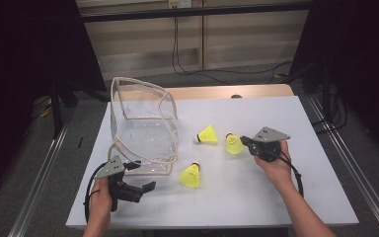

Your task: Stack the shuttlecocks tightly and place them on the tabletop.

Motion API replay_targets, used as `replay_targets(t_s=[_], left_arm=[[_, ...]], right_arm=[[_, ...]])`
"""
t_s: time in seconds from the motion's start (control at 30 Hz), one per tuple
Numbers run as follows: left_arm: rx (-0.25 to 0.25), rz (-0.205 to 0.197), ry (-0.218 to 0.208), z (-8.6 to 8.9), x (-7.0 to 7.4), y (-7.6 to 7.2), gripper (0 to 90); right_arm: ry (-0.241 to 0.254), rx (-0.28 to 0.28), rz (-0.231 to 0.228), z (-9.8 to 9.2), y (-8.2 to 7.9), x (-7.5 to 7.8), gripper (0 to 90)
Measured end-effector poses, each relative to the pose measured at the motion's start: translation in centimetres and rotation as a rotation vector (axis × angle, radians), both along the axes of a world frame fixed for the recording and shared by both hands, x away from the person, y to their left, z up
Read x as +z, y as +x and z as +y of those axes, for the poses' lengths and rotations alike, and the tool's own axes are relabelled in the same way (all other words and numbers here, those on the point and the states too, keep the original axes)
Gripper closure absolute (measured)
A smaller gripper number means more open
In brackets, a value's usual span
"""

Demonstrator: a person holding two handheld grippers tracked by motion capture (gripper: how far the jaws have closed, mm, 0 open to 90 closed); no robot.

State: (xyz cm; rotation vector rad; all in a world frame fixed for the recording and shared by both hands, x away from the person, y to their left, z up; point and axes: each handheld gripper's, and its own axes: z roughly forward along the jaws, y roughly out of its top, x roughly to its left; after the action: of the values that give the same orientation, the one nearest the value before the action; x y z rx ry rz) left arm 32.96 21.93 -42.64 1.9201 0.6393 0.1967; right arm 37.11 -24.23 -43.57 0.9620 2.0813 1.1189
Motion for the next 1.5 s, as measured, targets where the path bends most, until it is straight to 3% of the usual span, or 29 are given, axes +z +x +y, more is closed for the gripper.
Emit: replay_targets(t_s=[0.7, 1.5], left_arm=[[0.001, -0.001, -0.001, 0.0, 0.0, 0.0, 3.4], [0.001, -0.001, 0.002, 0.0, 0.0, 0.0, 3.4]], right_arm=[[-0.009, -0.035, 0.03, -0.5, 0.2, -0.4, 78.5], [0.028, -0.092, 0.064, -1.2, -0.7, -0.9, 60.0]])
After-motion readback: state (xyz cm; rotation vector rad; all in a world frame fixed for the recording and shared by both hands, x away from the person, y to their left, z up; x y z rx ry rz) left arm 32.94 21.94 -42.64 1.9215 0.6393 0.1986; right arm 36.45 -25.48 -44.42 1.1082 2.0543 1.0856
